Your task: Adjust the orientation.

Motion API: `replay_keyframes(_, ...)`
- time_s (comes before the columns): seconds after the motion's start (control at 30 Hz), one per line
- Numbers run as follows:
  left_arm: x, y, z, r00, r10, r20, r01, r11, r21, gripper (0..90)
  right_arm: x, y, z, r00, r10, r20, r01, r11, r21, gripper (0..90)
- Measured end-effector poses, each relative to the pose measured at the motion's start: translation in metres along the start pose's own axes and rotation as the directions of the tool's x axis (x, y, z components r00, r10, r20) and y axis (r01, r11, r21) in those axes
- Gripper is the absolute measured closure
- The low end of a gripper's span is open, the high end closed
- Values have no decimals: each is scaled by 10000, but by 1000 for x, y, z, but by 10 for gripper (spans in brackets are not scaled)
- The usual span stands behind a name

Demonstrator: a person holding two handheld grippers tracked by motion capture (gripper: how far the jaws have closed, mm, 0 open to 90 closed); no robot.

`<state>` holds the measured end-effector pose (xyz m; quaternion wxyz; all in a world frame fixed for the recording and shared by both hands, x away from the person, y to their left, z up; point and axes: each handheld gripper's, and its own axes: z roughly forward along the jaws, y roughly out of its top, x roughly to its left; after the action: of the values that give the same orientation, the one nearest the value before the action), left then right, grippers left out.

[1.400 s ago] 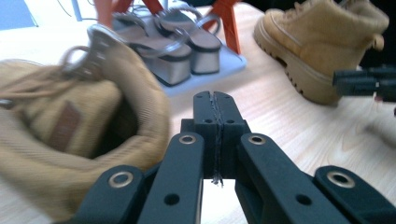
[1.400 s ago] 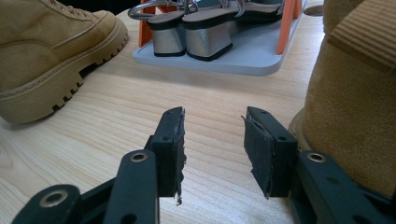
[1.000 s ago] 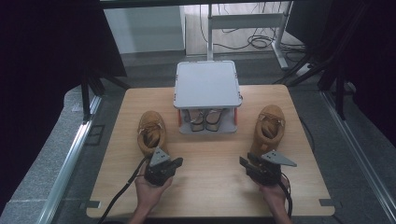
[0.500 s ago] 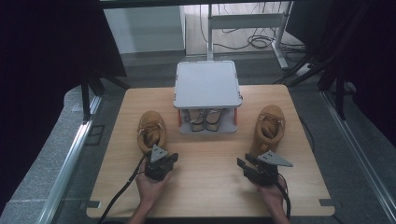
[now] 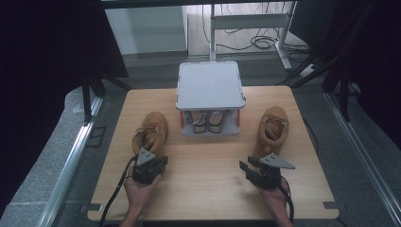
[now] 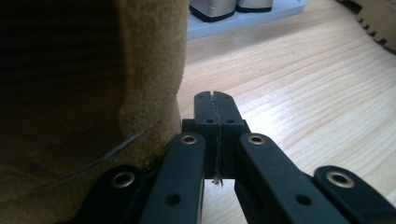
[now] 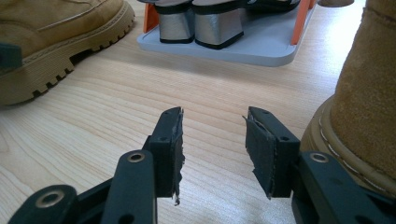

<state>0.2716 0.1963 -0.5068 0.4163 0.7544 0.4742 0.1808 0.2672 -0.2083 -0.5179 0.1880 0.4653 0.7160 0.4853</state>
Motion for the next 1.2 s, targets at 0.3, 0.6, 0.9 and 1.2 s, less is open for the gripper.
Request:
replay_keyframes(0.3, 15, -4, -12, 9998, -173, 97, 170, 9995, 280, 897, -4, 0, -1, 9999, 52, 112, -52, 10000, -6, 569)
replay_keyframes(0.6, 52, -7, -30, 9923, -1086, -601, 1107, 9933, 332, 897, -3, 0, -1, 9999, -13, 130, 12, 10000, 43, 569)
replay_keyframes(0.9, 62, -6, -36, 9918, -1113, -632, 1141, 9926, 424, 897, -3, 0, 1, 9999, -98, 135, 96, 9999, 110, 571)
replay_keyframes(1.2, 40, -1, -31, 9984, -522, -196, 528, 9981, 326, 870, -2, 0, 0, 9996, -172, 202, 172, 9999, -2, 560)
